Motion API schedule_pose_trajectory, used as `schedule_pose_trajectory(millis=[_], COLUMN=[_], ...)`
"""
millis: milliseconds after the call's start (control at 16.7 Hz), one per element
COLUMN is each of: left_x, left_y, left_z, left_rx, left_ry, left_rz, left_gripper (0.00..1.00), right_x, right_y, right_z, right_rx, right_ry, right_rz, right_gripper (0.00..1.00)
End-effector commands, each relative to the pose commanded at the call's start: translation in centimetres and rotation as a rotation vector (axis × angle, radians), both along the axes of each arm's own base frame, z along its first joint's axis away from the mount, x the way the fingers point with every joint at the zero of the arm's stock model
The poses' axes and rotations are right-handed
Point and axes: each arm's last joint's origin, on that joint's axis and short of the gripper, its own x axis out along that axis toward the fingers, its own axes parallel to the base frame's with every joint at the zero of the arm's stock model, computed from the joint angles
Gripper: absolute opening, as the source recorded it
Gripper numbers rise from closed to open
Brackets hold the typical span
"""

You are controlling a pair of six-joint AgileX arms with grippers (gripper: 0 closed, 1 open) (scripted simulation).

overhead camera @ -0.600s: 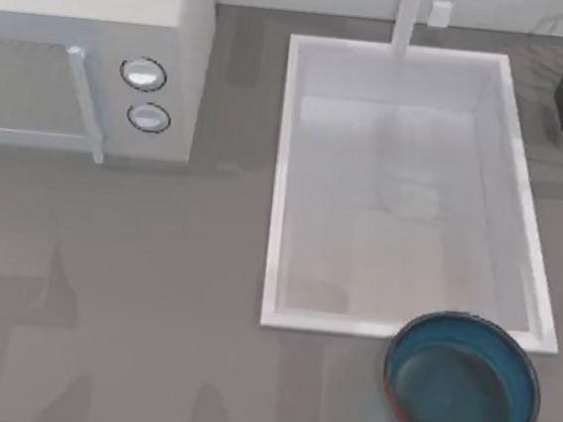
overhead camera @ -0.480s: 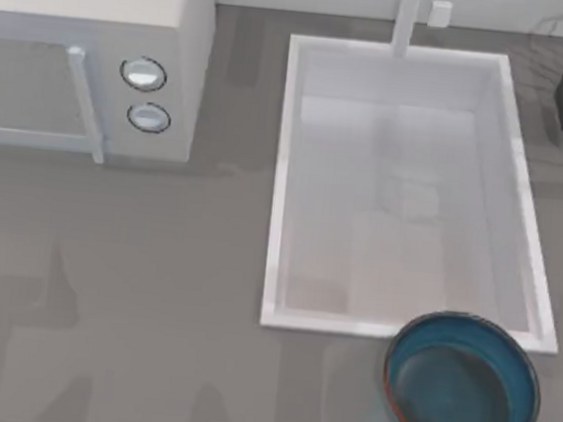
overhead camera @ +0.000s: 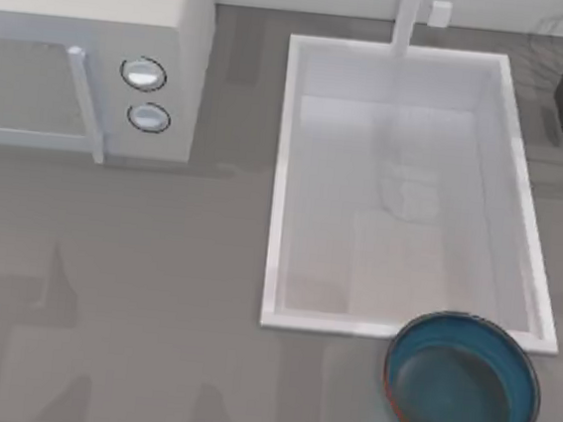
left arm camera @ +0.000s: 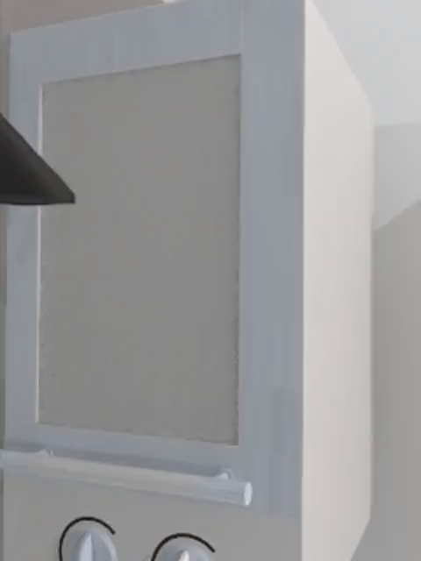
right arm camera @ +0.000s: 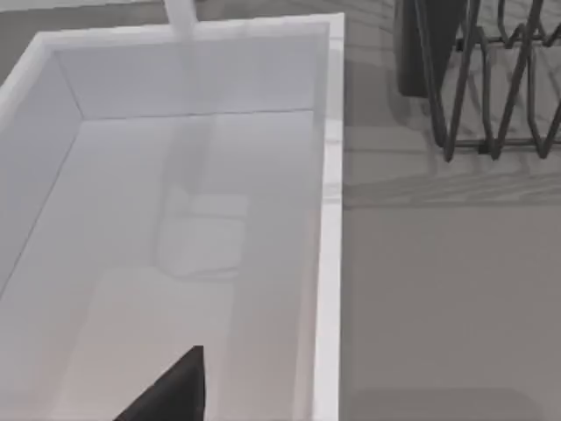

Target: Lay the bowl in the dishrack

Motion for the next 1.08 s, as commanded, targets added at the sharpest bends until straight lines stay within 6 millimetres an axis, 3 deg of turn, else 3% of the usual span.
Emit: schedule_pose_trajectory(millis=[360, 540, 840, 1080], left_x=[0.0, 0.0, 0.0, 0.0], left_y=[0.0, 0.0, 0.0, 0.0], left_z=[0.0, 0.0, 0.0, 0.0], left_rx=[0.000, 0.000, 0.000, 0.000], left_ry=[0.000, 0.000, 0.000, 0.000], left_rz=[0.000, 0.000, 0.000, 0.000], left_gripper=[1.00, 1.00, 1.00, 1.00], right_x=[5.2, 7.8, 10.6, 11.0], right_y=[3.4, 5.6, 8.5, 9.0], right_z=[1.9, 2.2, 2.4, 2.3], right_rx=[0.001, -0.041, -0.121, -0.136], right_ry=[0.662, 0.909, 1.134, 1.164], right_rz=[0.047, 0.035, 0.001, -0.007], right_gripper=[1.00, 1.00, 1.00, 1.00])
